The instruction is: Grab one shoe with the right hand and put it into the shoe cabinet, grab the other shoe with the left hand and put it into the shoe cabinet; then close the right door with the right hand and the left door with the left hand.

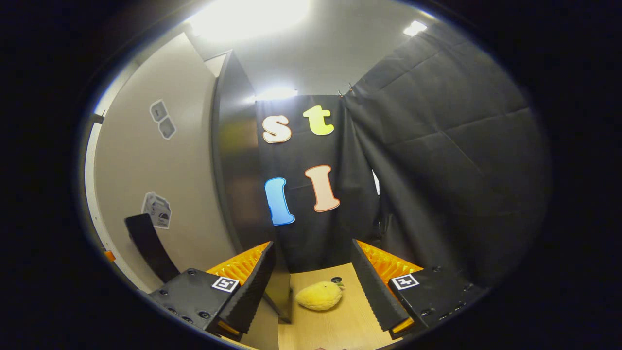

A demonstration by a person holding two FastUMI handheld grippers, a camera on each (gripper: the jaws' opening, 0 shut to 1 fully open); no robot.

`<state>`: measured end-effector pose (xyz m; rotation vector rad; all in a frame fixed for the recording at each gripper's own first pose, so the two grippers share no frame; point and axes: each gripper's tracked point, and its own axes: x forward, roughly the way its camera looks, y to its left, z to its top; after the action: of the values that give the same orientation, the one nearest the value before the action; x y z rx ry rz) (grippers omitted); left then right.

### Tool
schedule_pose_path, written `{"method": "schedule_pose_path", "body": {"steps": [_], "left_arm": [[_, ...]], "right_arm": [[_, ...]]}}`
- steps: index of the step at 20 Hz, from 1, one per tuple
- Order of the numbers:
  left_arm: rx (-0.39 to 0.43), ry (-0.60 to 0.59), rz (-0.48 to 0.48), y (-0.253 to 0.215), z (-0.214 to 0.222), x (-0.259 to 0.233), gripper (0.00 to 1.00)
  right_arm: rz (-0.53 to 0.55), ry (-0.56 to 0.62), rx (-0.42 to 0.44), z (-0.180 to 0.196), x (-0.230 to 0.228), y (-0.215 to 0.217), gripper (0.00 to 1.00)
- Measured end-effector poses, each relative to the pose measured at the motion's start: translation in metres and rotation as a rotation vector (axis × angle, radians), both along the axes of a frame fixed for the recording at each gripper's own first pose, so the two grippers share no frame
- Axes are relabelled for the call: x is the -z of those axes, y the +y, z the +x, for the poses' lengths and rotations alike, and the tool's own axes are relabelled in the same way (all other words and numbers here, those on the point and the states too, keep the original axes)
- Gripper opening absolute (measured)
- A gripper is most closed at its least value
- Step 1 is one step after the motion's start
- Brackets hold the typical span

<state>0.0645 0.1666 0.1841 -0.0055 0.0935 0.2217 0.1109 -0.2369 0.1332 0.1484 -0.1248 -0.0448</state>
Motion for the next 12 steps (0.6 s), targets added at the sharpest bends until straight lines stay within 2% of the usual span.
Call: {"method": "schedule_pose_path", "body": {"steps": [1,8,11,12], "left_arm": [[0.031,0.009,-0.016,-0.003,0.000,0.003,1.00],[0.174,0.027,-0.029,-0.002,-0.005,0.019,1.00],[0.199,0.020,-0.047,0.005,-0.011,0.026,1.00],[0.202,0.017,-0.049,0.008,-0.013,0.027,0.95]], "right_arm": [[-0.016,-0.001,0.012,-0.006,-0.001,0.006,0.98],[-0.041,-0.026,0.065,-0.041,-0.002,0.040,0.98],[-0.059,-0.025,0.076,-0.046,-0.004,0.051,0.98],[-0.075,-0.013,0.090,-0.050,-0.003,0.052,0.92]]}}
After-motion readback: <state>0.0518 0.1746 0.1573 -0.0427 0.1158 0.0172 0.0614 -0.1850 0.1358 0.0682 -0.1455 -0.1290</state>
